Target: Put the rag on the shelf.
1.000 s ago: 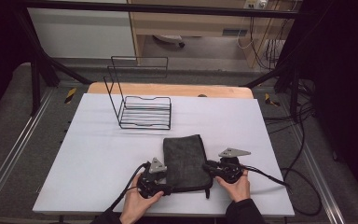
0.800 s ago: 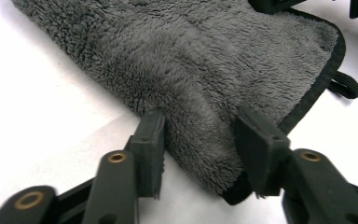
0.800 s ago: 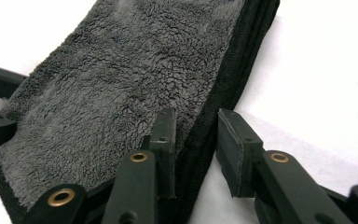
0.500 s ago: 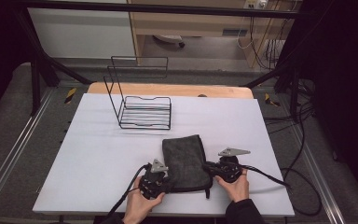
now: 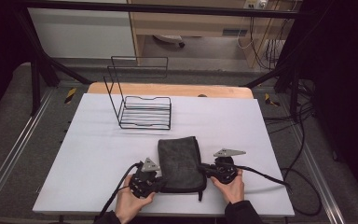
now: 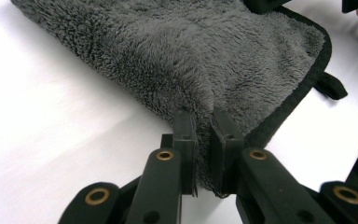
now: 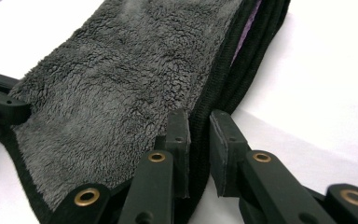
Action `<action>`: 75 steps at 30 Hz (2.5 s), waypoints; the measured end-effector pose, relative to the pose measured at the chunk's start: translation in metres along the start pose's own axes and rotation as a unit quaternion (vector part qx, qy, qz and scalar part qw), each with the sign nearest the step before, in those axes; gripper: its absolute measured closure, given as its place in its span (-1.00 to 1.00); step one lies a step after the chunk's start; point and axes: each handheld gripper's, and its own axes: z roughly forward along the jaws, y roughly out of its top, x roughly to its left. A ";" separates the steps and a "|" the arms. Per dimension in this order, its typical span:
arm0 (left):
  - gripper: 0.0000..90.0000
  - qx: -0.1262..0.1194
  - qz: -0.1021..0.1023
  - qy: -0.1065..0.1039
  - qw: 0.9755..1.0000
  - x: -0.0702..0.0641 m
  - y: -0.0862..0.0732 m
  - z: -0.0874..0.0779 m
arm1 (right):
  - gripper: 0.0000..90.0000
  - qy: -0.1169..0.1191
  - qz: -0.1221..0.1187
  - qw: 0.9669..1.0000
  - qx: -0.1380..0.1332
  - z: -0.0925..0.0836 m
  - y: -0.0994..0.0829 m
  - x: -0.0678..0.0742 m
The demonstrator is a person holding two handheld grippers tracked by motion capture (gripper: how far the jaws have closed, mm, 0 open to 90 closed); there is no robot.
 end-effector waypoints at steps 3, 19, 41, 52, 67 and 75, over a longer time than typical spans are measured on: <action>0.82 0.001 0.005 0.001 1.000 0.006 -0.004 -0.007 | 0.75 0.000 -0.008 1.000 0.002 0.004 0.001 0.009; 0.34 -0.006 0.034 0.017 0.999 0.022 -0.013 -0.021 | 0.11 0.002 -0.043 0.999 -0.021 0.006 0.001 0.017; -0.76 -0.031 0.040 0.043 0.998 0.065 0.025 -0.032 | -0.98 0.004 -0.067 0.998 -0.007 -0.007 0.006 0.004; -0.69 -0.035 0.010 0.076 0.996 0.086 0.050 -0.014 | -0.99 -0.007 -0.074 0.997 0.002 -0.010 0.005 0.004; -0.14 -0.056 -0.061 0.087 0.993 0.110 0.068 0.018 | -0.98 -0.011 -0.074 0.997 -0.002 -0.012 0.006 0.004; 0.18 -0.017 -0.065 0.078 0.995 0.115 0.066 0.036 | -0.97 -0.012 -0.070 0.997 -0.002 -0.012 0.008 0.003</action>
